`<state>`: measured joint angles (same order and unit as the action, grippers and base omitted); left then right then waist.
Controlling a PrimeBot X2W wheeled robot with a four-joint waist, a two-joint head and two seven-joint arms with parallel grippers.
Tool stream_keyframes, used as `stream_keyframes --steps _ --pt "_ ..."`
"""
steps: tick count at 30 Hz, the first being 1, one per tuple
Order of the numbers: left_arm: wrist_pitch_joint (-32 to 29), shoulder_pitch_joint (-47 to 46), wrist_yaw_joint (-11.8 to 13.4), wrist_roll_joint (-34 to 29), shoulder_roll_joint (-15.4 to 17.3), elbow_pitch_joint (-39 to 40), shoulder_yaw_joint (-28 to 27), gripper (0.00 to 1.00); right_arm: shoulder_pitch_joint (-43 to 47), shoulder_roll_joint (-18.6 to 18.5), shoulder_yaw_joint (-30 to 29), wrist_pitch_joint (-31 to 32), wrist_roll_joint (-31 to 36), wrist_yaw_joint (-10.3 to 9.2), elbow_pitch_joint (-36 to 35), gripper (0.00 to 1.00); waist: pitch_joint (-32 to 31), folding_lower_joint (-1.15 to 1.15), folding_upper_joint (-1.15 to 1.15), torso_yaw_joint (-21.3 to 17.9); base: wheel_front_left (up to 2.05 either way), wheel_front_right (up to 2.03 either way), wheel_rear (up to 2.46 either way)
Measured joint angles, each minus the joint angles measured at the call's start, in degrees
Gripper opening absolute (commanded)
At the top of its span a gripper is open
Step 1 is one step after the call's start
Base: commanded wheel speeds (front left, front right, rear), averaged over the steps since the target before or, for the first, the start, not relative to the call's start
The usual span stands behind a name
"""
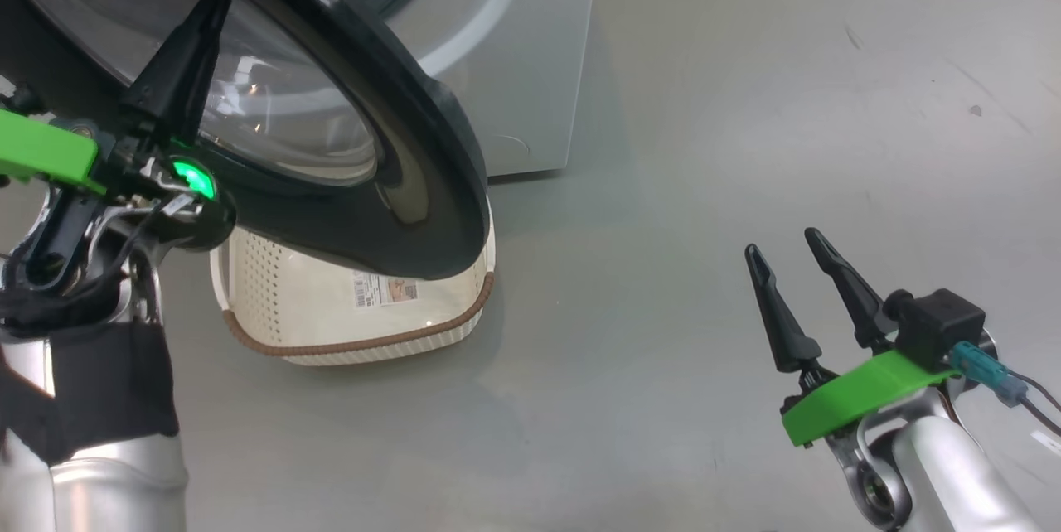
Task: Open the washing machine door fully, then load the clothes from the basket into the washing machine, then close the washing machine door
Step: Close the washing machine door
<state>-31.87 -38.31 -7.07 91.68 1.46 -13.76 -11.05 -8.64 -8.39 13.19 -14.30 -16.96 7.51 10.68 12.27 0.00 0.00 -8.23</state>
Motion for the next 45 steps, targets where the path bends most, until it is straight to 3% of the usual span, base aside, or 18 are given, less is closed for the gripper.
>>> stream_keyframes --steps 7,8,12,18,24,30,32,35,36,37,45 --pt "7.0 0.91 0.0 -13.02 4.27 5.89 3.9 0.0 0.04 0.57 -0.58 0.0 0.34 0.0 -0.37 1.0 -0.64 0.0 0.0 1.36 0.0 0.0 0.0" --pt "10.55 2.24 -0.01 -17.68 6.82 8.1 6.94 0.0 0.04 0.71 -0.67 -0.01 0.34 0.0 -0.44 1.0 -1.07 0.0 0.0 1.73 0.0 0.0 0.0" --pt "18.89 6.15 -0.01 -23.26 10.79 10.29 13.06 0.0 0.26 0.76 -0.85 -0.01 0.34 0.0 -0.49 1.0 -2.45 0.0 0.0 2.49 0.0 0.0 0.0" --pt "33.09 10.92 -0.02 -34.48 19.54 10.25 21.8 0.0 2.27 0.76 -1.02 -0.01 0.34 0.0 -0.88 1.0 -5.2 0.0 0.0 3.66 0.0 0.0 0.0" --pt "42.51 14.49 -0.03 -41.9 22.79 6.83 24.6 0.0 4.13 0.75 -1.08 -0.01 0.49 0.0 -1.21 1.0 -7.75 0.0 0.0 4.49 0.0 0.0 0.0" --pt "44.72 18.52 1.16 -47.79 23.74 5.99 25.17 0.0 5.65 0.73 -1.22 -0.01 0.53 0.0 -1.8 1.0 -9.28 0.0 0.0 4.65 0.0 0.0 0.0" --pt "45.04 19.87 1.62 -49.05 23.95 6.0 25.53 0.07 6.17 0.73 -1.27 -0.01 0.79 0.0 -1.82 1.0 -9.63 0.0 0.0 4.6 0.0 0.0 0.0" --pt "45.03 21.68 2.5 -51.32 24.35 6.24 26.99 0.43 6.44 0.71 -1.47 -0.01 0.82 0.0 -1.83 1.0 -9.9 0.0 0.0 4.57 0.0 0.0 0.0" --pt "45.03 22.21 3.07 -52.3 24.51 6.28 27.41 0.61 6.45 0.71 -1.54 -0.01 0.82 0.0 -1.89 1.0 -9.95 0.0 0.0 4.55 0.0 0.0 0.0" --pt "45.03 23.12 4.17 -53.12 24.66 6.5 27.65 1.0 6.46 0.71 -1.59 -0.01 0.82 0.0 -2.09 1.0 -9.95 -0.01 0.0 4.56 0.0 0.0 0.0" --pt "45.53 26.62 8.04 -57.59 25.37 8.31 28.06 1.0 6.53 0.73 -1.7 -0.01 0.83 0.0 -2.38 1.0 -9.43 0.0 0.0 4.81 0.0 0.0 0.0"
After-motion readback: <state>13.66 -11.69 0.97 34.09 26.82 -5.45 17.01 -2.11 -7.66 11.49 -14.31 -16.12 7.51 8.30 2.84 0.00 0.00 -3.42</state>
